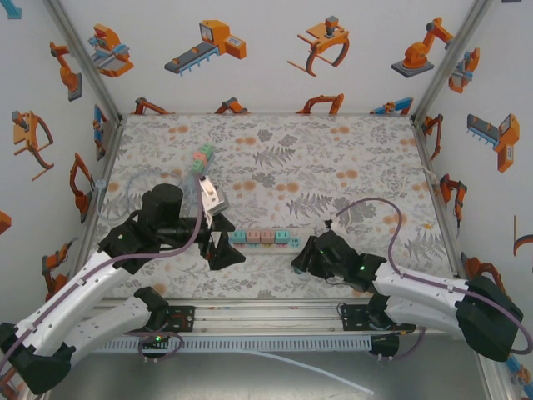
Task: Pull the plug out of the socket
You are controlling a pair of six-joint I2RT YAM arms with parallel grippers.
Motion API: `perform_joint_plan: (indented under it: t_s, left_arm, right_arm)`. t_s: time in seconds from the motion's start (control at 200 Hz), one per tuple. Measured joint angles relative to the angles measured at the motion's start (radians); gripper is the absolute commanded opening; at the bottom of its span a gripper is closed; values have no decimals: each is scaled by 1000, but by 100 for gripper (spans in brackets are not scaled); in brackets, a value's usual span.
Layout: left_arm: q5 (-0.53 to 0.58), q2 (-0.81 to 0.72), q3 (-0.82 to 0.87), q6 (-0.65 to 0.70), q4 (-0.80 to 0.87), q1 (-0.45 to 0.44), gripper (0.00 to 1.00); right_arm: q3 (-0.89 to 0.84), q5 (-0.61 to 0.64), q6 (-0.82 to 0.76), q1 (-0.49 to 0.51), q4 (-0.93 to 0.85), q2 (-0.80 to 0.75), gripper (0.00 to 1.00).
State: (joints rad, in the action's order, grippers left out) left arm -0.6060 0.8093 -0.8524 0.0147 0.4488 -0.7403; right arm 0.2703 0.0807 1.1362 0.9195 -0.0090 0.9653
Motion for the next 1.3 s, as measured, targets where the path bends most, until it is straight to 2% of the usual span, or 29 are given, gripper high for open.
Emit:
perform_joint_plan:
  t_s: [0.29, 0.541, 0.681, 0.821, 0.956, 1.142, 1.297]
  left_arm:
    - [52, -4, 0, -3, 0, -2, 97]
    - [271, -4, 0, -27, 1, -5, 97]
    - [385, -11, 0, -54, 3, -5, 97]
    - [542, -21, 0, -112, 20, -5, 97]
    - [670, -21, 18, -191, 36, 4, 97]
    - [729, -23, 66, -279, 50, 49, 97]
    - [726, -28, 103, -333, 47, 106, 97]
  right_arm:
    - [5, 48, 21, 17, -50, -40, 59]
    - [6, 115, 14, 19, -244, -219, 61]
    - [35, 161, -62, 19, -310, -334, 61]
    - [86, 235, -230, 19, -298, -425, 62]
    - [86, 313, -454, 19, -170, -479, 62]
    - [24, 316, -863, 19, 134, -462, 66]
    - [21, 195, -1248, 19, 246, -353, 71]
